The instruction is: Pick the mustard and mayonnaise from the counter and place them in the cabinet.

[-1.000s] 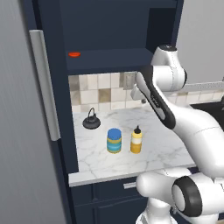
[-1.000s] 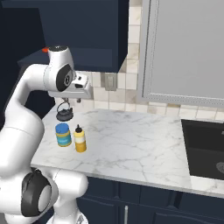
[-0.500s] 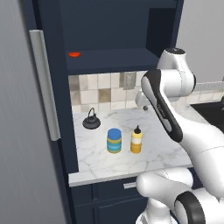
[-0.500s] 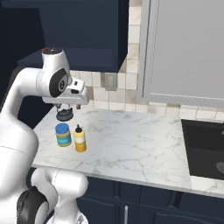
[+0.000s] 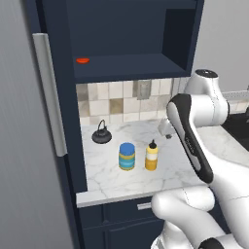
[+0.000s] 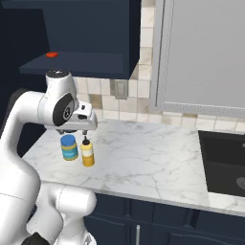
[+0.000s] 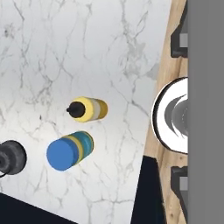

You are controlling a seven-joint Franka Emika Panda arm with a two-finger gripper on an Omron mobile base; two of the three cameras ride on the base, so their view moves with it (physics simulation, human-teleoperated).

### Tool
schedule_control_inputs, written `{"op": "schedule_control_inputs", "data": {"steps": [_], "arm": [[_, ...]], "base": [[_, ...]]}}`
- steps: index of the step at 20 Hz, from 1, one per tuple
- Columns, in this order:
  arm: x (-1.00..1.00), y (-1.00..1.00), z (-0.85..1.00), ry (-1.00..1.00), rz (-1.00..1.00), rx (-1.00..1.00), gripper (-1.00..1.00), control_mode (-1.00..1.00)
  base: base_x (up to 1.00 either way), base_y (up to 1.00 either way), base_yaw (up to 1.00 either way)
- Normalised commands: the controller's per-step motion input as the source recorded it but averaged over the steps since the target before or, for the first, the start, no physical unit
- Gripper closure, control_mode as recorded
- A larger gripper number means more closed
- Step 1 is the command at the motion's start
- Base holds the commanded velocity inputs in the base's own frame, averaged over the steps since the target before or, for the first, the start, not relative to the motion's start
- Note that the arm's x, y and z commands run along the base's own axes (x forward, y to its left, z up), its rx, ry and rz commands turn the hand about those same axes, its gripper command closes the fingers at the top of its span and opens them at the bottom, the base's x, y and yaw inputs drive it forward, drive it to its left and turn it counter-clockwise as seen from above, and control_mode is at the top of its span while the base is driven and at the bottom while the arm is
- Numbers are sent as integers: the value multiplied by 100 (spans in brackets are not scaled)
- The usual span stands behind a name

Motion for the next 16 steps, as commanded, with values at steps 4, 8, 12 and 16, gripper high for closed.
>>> {"op": "schedule_control_inputs", "data": {"steps": [4, 8, 12, 16], "arm": [[-14, -7, -32, -1, 12, 0, -100, -100], [0, -2, -24, 0, 19, 0, -100, -100], [6, 0, -26, 0, 20, 0, -100, -100], [26, 0, -35, 0, 13, 0, -100, -100]], "base": [[0, 0, 0], [0, 0, 0], [0, 0, 0], [0, 0, 0]]}}
